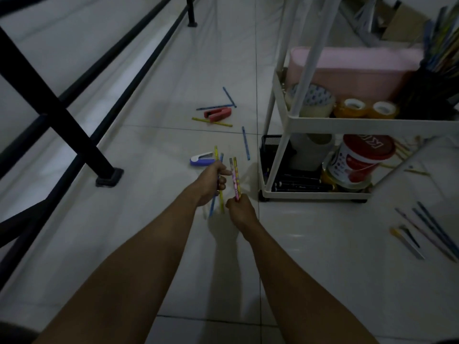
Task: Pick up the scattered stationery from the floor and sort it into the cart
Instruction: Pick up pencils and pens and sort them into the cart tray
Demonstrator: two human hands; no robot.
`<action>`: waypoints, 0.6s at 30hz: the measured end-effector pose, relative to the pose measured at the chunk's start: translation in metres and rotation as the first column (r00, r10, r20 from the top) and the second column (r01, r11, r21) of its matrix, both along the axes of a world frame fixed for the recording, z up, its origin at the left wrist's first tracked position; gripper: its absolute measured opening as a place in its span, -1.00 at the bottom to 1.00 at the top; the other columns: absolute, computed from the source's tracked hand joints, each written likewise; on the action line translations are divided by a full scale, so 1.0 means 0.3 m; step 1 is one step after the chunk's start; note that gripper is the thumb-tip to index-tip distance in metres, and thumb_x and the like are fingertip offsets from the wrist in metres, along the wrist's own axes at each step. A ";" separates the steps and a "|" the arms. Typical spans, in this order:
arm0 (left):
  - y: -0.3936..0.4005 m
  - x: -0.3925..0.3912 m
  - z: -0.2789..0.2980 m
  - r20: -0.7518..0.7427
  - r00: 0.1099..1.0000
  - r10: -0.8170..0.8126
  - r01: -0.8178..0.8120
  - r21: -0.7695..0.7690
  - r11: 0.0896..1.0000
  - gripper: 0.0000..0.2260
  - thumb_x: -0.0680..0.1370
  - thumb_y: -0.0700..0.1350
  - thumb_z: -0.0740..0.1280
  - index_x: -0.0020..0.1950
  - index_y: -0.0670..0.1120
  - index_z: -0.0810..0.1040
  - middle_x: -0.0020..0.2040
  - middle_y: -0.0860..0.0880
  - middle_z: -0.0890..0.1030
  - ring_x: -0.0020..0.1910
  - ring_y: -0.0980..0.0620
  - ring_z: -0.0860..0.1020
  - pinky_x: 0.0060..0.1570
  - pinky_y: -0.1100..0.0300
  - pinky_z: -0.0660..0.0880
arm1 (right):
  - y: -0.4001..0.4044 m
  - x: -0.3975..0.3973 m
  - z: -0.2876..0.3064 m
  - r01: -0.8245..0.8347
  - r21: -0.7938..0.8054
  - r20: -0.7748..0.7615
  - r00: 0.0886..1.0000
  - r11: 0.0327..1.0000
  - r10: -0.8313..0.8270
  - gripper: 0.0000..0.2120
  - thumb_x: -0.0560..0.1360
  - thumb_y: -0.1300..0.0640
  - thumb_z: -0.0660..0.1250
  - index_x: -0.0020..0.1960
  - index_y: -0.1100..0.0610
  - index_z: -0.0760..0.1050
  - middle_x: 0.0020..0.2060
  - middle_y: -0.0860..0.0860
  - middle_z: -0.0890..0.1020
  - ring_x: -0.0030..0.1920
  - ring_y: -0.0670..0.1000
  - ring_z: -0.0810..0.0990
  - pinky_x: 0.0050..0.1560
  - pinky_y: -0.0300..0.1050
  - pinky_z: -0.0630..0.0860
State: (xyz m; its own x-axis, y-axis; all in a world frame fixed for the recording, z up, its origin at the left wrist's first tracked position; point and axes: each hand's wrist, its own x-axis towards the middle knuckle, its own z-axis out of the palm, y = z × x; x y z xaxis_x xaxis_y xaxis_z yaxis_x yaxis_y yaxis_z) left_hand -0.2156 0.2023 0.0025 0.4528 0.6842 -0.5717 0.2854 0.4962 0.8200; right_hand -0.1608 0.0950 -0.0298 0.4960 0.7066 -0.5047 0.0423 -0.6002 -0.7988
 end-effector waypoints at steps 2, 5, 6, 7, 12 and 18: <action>-0.026 0.016 0.008 0.040 0.998 -0.048 0.046 0.044 0.998 -0.71 0.58 0.12 0.22 -0.14 -0.07 0.49 -0.42 0.04 0.32 -0.43 0.09 0.26 -0.35 0.18 0.18 | -0.008 -0.011 0.007 -0.028 0.052 0.003 1.000 0.998 0.028 -0.85 0.55 0.12 0.16 0.08 0.15 0.37 -0.09 0.08 0.48 -0.12 0.07 0.47 -0.15 -0.11 0.36; -0.054 0.036 -0.021 -0.010 0.998 -0.060 0.061 0.172 0.983 -0.66 0.59 0.13 0.23 0.09 -0.14 0.52 -0.11 -0.06 0.52 -0.11 -0.02 0.49 -0.03 0.12 0.40 | -0.018 -0.017 0.016 -0.030 0.134 -0.007 0.999 0.991 0.031 -0.84 0.58 0.09 0.15 0.11 0.12 0.38 -0.04 0.07 0.51 -0.03 0.09 0.52 -0.06 -0.07 0.43; -0.061 0.043 -0.032 -0.002 1.000 -0.029 0.029 0.185 0.982 -0.64 0.61 0.10 0.21 0.16 -0.18 0.51 -0.03 -0.12 0.54 0.01 -0.07 0.51 0.05 0.10 0.42 | -0.018 -0.013 0.013 -0.027 0.143 -0.004 1.000 0.989 0.028 -0.84 0.59 0.05 0.14 0.09 0.10 0.38 -0.03 0.08 0.53 -0.03 0.09 0.53 -0.01 -0.04 0.46; -0.064 0.050 -0.041 0.007 1.000 -0.003 0.002 0.192 0.981 -0.61 0.63 0.08 0.18 0.21 -0.22 0.49 -0.01 -0.17 0.54 0.06 -0.11 0.52 0.08 0.07 0.42 | -0.016 -0.008 0.008 -0.021 0.143 0.005 1.000 0.989 0.021 -0.83 0.60 0.02 0.13 0.07 0.09 0.38 -0.02 0.08 0.53 -0.02 0.08 0.53 0.05 0.01 0.48; -0.074 0.091 -0.017 0.105 0.990 0.096 -0.113 0.173 0.978 -0.71 0.67 0.01 0.09 -0.16 -0.10 0.41 -0.29 -0.07 0.51 -0.24 -0.01 0.55 -0.10 0.08 0.46 | 0.007 0.007 0.014 0.323 0.131 0.105 0.935 0.937 -0.337 -0.70 0.61 0.08 0.08 0.14 0.24 0.47 0.12 0.22 0.50 0.16 0.25 0.49 0.13 0.06 0.41; -0.064 0.114 0.022 0.232 0.954 0.191 -0.215 0.085 0.973 -0.75 0.67 -0.07 0.09 -0.16 -0.12 0.36 -0.40 -0.04 0.34 -0.43 -0.01 0.36 -0.23 0.06 0.43 | 0.001 0.039 0.001 0.536 -0.150 -0.632 0.594 0.831 -0.497 -0.37 0.61 -0.26 -0.05 0.27 0.24 0.44 0.08 0.19 0.53 0.13 0.22 0.53 0.13 0.04 0.49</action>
State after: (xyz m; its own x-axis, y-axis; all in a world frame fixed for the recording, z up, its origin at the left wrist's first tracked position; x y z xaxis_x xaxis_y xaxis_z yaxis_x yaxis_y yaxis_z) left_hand -0.1815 0.1832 0.0090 0.4042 0.8271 -0.3906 -0.0065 0.4296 0.9030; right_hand -0.1492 0.0952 -0.0295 0.3706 0.4668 -0.8030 -0.7754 -0.3205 -0.5442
